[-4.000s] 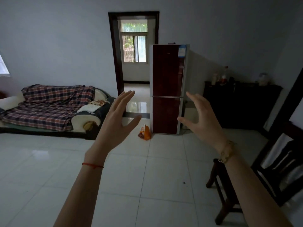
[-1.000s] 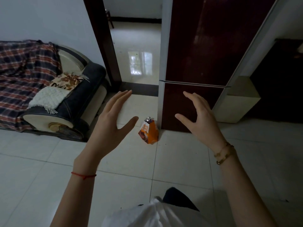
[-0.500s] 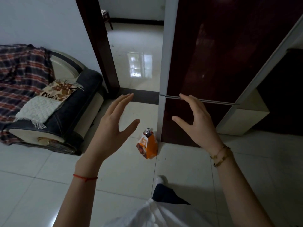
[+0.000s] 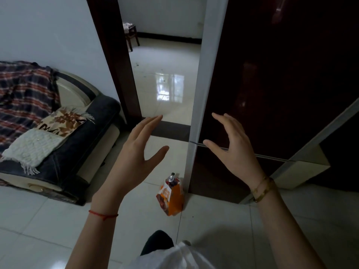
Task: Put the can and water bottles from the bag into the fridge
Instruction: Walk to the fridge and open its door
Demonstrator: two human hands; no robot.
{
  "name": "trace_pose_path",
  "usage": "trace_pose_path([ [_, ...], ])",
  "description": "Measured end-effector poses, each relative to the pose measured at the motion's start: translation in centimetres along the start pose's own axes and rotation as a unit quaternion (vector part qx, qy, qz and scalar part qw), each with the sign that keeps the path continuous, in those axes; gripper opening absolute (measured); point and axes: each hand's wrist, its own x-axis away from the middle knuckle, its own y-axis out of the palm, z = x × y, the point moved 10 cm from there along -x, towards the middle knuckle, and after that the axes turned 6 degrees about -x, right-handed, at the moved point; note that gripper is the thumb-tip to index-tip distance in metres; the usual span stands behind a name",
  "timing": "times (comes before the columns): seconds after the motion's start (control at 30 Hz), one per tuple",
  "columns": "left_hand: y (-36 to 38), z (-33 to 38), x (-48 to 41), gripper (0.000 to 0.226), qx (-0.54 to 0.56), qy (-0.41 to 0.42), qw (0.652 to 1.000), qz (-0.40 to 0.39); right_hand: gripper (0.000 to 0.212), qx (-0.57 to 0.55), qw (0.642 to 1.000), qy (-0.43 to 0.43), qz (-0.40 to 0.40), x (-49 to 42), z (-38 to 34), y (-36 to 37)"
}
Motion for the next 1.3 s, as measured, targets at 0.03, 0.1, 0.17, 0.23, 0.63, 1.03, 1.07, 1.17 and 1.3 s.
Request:
trace_pose_path([
  [0.03, 0.3, -0.3, -0.9, 0.069, 0.002, 0.004, 1.0, -0.001, 0.066, 0.006, 1.0, -0.001, 0.003, -0.7, 0.3, 0.1],
  [0.1, 0.8, -0.9, -2.7, 0.069, 0.01, 0.016, 1.0, -0.001, 0.066, 0.018, 1.0, 0.0, 0.011, -2.1, 0.8, 0.3],
  [0.17, 1.5, -1.6, -4.7, 0.069, 0.023, 0.029, 0.999, -0.007, 0.066, 0.027, 0.999, 0.008, 0.018, -3.4, 1.5, 0.5],
  [0.23, 2.1, -2.4, -6.9, 0.07, 0.036, 0.044, 0.998, -0.012, 0.066, 0.035, 0.999, 0.018, 0.03, -4.8, 2.0, 0.8],
  [0.63, 4.7, -5.0, -25.0, 0.065, 0.183, 0.078, 0.98, 0.015, 0.062, 0.109, 0.979, 0.049, 0.165, -15.8, 0.6, -0.2],
  [1.03, 9.9, -3.1, -32.3, 0.053, 0.28, 0.168, 0.944, -0.051, 0.062, 0.205, 0.951, 0.093, 0.212, -20.8, 1.4, 1.1],
  [1.07, 10.0, -2.8, -32.3, 0.051, 0.293, 0.174, 0.939, -0.052, 0.062, 0.204, 0.95, 0.098, 0.215, -20.8, 1.5, 1.2],
  [1.17, 9.6, -2.6, -32.6, 0.04, 0.326, 0.179, 0.928, -0.033, 0.062, 0.209, 0.947, 0.105, 0.22, -20.9, 1.7, 1.3],
  [1.3, 9.5, -3.1, -33.3, 0.03, 0.342, 0.173, 0.923, -0.023, 0.062, 0.216, 0.944, 0.11, 0.223, -21.0, 1.5, 1.4],
])
